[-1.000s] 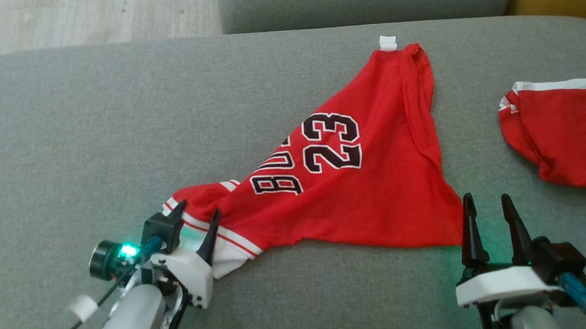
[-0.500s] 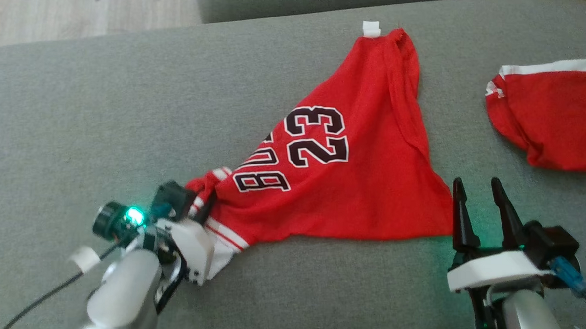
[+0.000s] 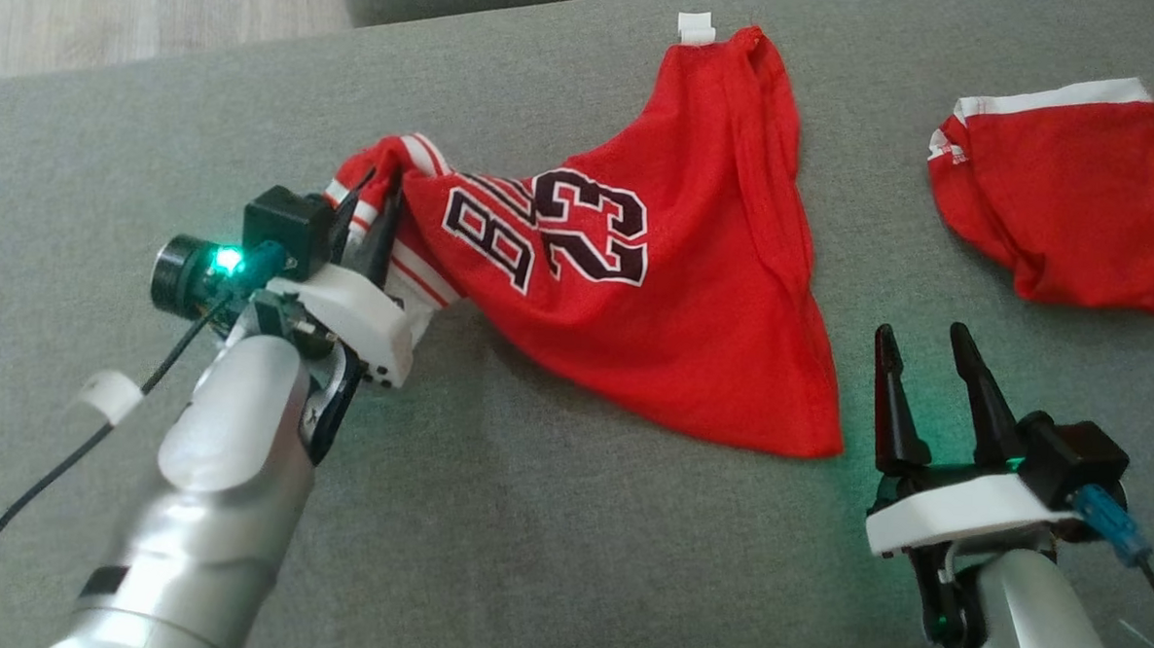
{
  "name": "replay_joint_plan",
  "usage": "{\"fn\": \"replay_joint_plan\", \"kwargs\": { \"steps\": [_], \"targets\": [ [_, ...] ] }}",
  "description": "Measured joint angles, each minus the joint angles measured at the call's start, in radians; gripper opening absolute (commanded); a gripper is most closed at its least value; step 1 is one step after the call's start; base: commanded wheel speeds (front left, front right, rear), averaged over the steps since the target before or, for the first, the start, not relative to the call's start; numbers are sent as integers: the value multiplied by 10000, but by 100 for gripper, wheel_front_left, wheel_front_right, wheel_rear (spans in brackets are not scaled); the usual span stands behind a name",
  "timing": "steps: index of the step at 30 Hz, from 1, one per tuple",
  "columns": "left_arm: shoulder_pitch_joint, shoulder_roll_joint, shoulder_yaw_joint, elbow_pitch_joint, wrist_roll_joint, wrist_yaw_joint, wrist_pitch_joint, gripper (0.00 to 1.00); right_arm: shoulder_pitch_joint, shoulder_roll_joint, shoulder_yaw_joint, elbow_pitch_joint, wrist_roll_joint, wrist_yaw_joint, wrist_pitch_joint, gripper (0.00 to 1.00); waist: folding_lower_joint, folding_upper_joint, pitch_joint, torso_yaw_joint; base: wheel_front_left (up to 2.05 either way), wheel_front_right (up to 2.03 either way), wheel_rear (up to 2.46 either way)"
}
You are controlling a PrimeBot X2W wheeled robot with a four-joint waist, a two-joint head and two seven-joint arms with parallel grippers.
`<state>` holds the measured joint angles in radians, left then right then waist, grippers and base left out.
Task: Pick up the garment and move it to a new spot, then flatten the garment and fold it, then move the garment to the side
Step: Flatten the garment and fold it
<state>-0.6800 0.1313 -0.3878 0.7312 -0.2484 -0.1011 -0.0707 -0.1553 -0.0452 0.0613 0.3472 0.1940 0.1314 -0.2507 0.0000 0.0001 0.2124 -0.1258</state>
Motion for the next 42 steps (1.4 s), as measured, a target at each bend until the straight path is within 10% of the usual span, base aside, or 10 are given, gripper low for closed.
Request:
{"fn": "replay_joint_plan", "kwargs": {
  "steps": [2,13,32,42],
  "targets": [
    [-48,-113,-31,470,-71,-8,94,100,0,0,54,-15,4,0,0,100,1,0,10,-11,0,0,0],
    [-2,-138,-27,1202,-201,79,-1233,100,2,-2,119,-322,98,0,0,100,0,0,-165,397,0,0,0],
    [3793,203,694,-2709,-251,1693,-1814,100,862,-2,-454,-901,-15,0,0,100,-2,0,-1261,1980,0,0,0],
    [4549,305,593,-3118,-385,1741,-1603,100,912,0,-399,-911,-107,0,0,100,-2,0,-1126,2273,0,0,0]
  ]
}}
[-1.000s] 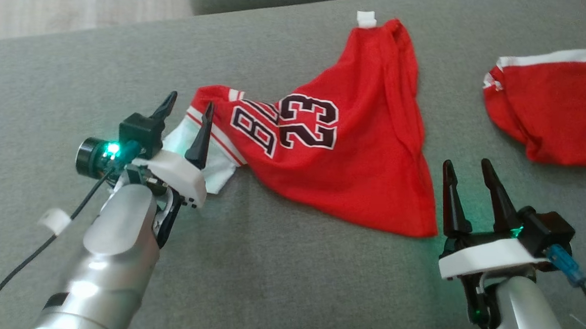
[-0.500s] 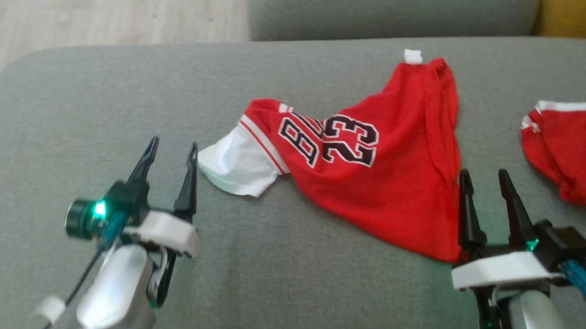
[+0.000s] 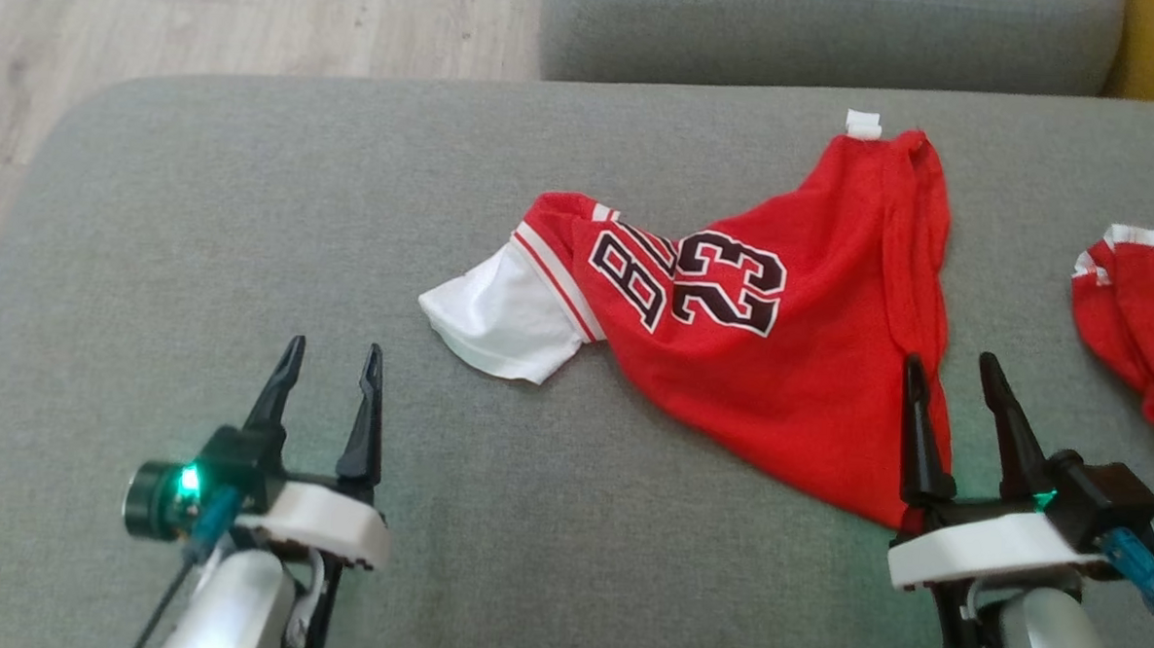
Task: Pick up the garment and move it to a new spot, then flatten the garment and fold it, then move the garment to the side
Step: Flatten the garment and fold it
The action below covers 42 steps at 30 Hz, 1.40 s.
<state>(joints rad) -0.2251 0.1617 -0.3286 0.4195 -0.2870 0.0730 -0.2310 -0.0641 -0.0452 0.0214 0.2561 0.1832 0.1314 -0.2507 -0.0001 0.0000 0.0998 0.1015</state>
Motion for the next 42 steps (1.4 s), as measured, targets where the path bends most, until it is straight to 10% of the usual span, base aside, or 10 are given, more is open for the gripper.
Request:
{"fn": "replay_joint_plan", "kwargs": {
  "steps": [30,32,42],
  "targets": [
    [-3581,742,-924,4406,414,-1266,2094,100,-495,-2,234,12,19,0,0,100,1,0,1399,-1769,0,0,0],
    [-3689,742,-986,4520,412,-1400,2138,0,-496,-2,232,12,19,0,0,100,1,0,1408,-1769,0,0,0],
    [-3696,506,-878,4357,0,-1300,859,0,-290,0,12,362,17,0,0,100,1,0,1121,-1742,0,0,0]
  ]
}}
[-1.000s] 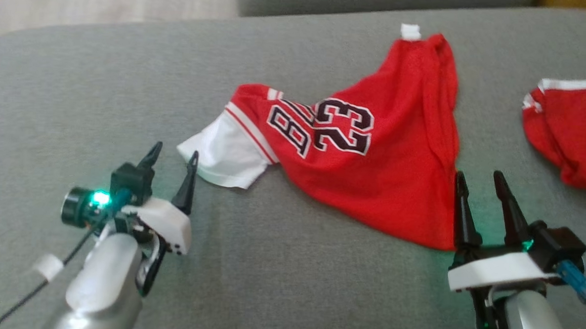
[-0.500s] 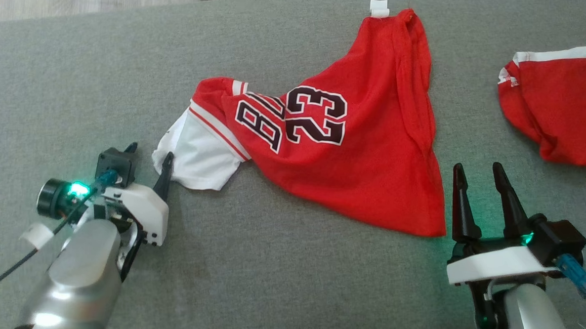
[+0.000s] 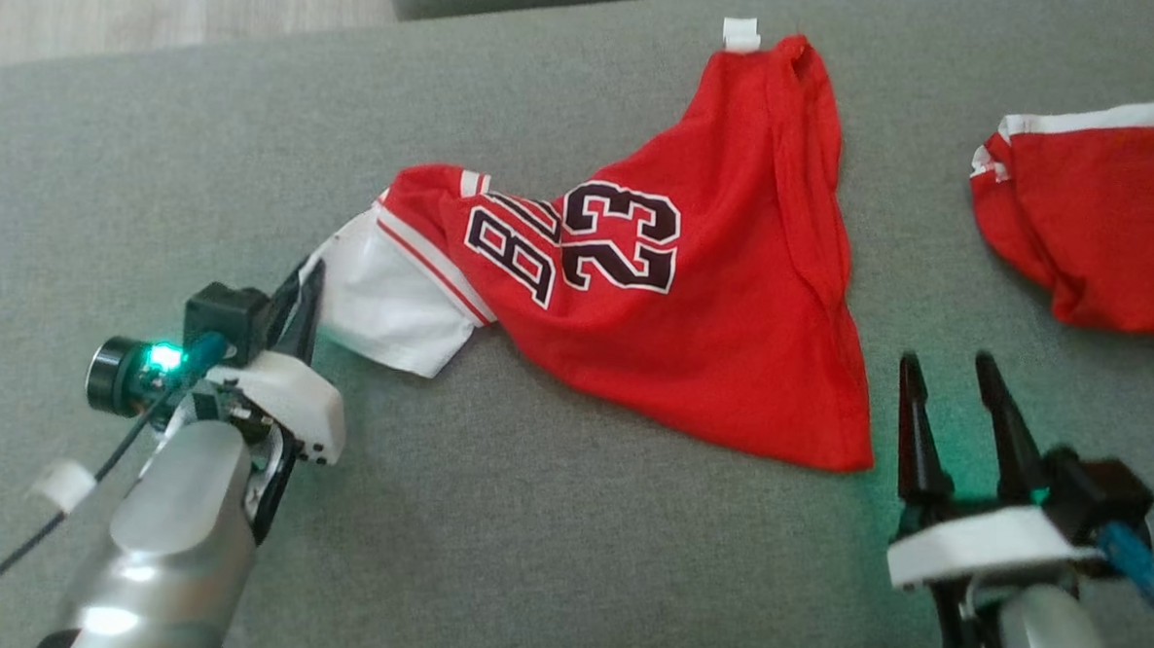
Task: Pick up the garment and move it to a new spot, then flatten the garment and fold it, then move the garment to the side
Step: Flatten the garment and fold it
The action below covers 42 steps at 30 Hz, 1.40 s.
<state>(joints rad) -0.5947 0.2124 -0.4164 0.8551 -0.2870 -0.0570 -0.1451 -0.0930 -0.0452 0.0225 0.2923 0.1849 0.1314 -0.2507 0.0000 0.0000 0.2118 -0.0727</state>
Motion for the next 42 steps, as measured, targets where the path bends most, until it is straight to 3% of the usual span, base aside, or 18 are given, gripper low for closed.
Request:
{"fn": "replay_joint_plan", "kwargs": {
  "steps": [7,27,30,31,32,33,37,42],
  "targets": [
    [778,-88,370,-953,-230,570,-867,0,1018,0,17,826,-2,0,42,100,-2,0,-529,150,0,0,0],
    [1623,19,232,-3147,-305,849,-675,0,316,-6,548,2472,1049,0,917,100,0,0,-606,775,0,0,0],
    [1665,63,221,-3258,-305,895,-656,0,238,-15,593,2579,1051,0,934,85,0,0,-608,787,0,0,0],
    [1687,90,221,-3323,-305,922,-617,0,204,-17,627,2606,1051,0,943,67,0,0,-609,789,0,0,0],
    [1710,117,221,-3392,-305,930,-575,0,198,-19,662,2625,1053,0,988,28,0,0,-611,787,0,0,0],
    [1726,142,221,-3434,-305,949,-571,0,198,-21,677,2648,1053,0,1020,0,0,0,-615,784,0,0,0],
    [1731,201,217,-3597,-362,1009,-497,0,199,-19,848,2646,1101,0,1026,0,0,0,-664,758,0,0,0],
    [1825,69,403,-3988,-1198,815,-391,0,213,-17,1208,2311,1639,0,905,0,0,0,-840,731,0,0,0]
  ]
}}
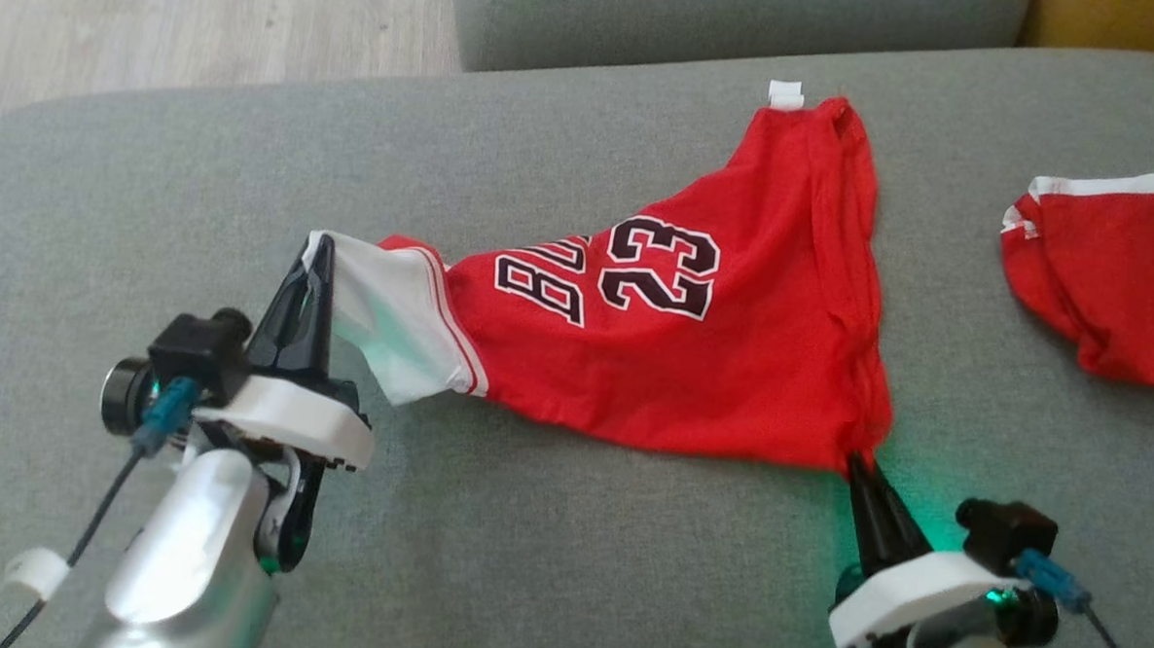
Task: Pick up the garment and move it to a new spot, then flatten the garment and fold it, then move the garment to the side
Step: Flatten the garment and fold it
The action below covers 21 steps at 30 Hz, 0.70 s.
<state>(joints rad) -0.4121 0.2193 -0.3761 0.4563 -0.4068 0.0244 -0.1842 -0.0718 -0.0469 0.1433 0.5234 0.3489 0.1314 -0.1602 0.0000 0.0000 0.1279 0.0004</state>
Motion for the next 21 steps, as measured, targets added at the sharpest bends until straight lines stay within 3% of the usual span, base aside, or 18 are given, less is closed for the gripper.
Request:
{"fn": "replay_joint_plan", "kwargs": {
  "steps": [3,6,9,15,21],
  "targets": [
    [126,-44,232,-318,-387,-84,171,0,-12,4,157,-623,230,0,-134,0,0,0,-159,-2,0,0,0],
    [131,-453,779,-878,-1732,-562,506,0,-126,4,165,-1283,502,0,-169,0,0,0,-359,8,0,0,0],
    [92,-675,1022,-1421,-2316,-589,884,0,-593,2,159,-1952,790,0,-155,0,0,0,-597,23,0,0,0],
    [-757,-909,1664,-1877,-3333,-334,1601,0,-2310,-65,-150,-2734,529,0,456,0,-1,0,-1138,37,0,0,0],
    [-2757,-1141,2351,-2336,-3768,207,1691,0,-4310,-970,-186,-3103,460,0,1068,0,0,0,-1602,71,0,0,0]
  ]
}}
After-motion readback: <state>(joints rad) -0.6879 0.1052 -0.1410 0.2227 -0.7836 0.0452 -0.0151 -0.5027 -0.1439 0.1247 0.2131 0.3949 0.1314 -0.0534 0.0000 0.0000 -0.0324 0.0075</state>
